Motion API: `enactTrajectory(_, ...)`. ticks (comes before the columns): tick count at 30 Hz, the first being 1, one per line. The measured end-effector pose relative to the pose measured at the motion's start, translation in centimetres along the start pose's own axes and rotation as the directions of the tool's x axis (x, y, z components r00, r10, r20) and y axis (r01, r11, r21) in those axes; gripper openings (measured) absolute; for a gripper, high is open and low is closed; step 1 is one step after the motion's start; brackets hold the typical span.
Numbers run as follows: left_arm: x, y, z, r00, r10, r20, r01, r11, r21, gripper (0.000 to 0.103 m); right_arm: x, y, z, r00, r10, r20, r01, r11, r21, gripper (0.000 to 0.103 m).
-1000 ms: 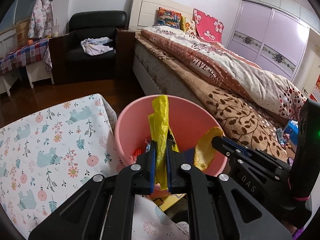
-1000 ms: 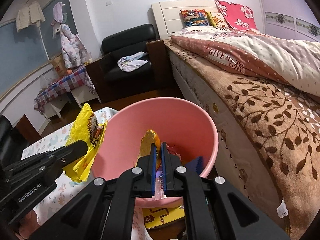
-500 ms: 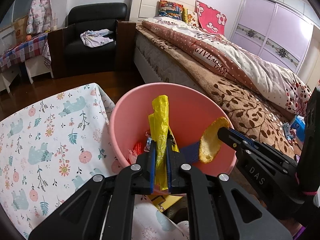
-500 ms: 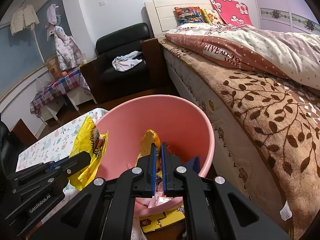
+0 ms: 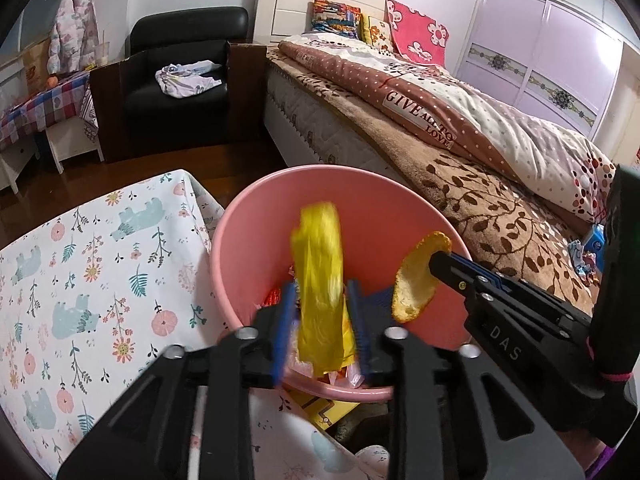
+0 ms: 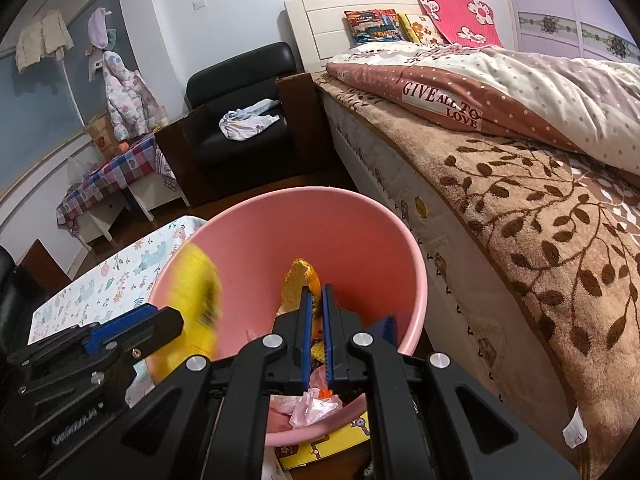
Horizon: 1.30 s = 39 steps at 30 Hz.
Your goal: Collect trash
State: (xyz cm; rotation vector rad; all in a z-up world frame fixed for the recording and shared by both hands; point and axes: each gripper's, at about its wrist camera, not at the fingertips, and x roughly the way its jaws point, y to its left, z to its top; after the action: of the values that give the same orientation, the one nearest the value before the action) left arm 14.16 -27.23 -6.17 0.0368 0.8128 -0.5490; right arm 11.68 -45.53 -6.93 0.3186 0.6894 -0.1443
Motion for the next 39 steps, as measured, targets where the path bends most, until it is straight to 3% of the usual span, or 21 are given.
enactTrajectory(6, -0.2, -0.1, 0.1, 1.000, 0.004, 0.007, -0.004, 1.000, 0.007, 0.045, 0.2, -0.1, 0.1, 1.000, -0.003, 0.000, 0.003, 1.000, 0.006, 0.009)
enactTrajectory(9, -0.4, 0.2, 0.0, 1.000, 0.007, 0.006, -0.007, 1.000, -0.006, 0.053, 0.1, -0.2, 0.2, 1.000, -0.003, 0.003, 0.003, 1.000, 0.009, 0.020)
enactTrajectory(12, -0.7, 0.5, 0.0, 1.000, 0.008, 0.004, -0.008, 1.000, -0.015, 0.058, -0.3, -0.2, 0.2, 1.000, -0.007, 0.019, 0.007, 1.000, 0.014, 0.038)
enactTrajectory(17, -1.2, 0.8, -0.1, 1.000, -0.004, 0.000, 0.004, 1.000, -0.029, 0.060, -1.0, 0.1, 0.3, 0.999, -0.019, 0.036, 0.019, 1.000, 0.004, 0.059)
enactTrajectory(26, -2.8, 1.2, -0.8, 1.000, -0.013, 0.004, 0.013, 0.999, -0.038, 0.061, -2.5, 0.6, 0.0, 0.998, -0.003, 0.055, 0.004, 1.000, -0.012, 0.069)
enactTrajectory(39, -6.3, 2.0, -2.1, 0.999, 0.003, 0.038, -0.002, 0.999, -0.044, 0.061, -5.3, 2.1, -1.3, 0.996, 0.028, 0.080, -0.023, 0.998, -0.057, 0.070)
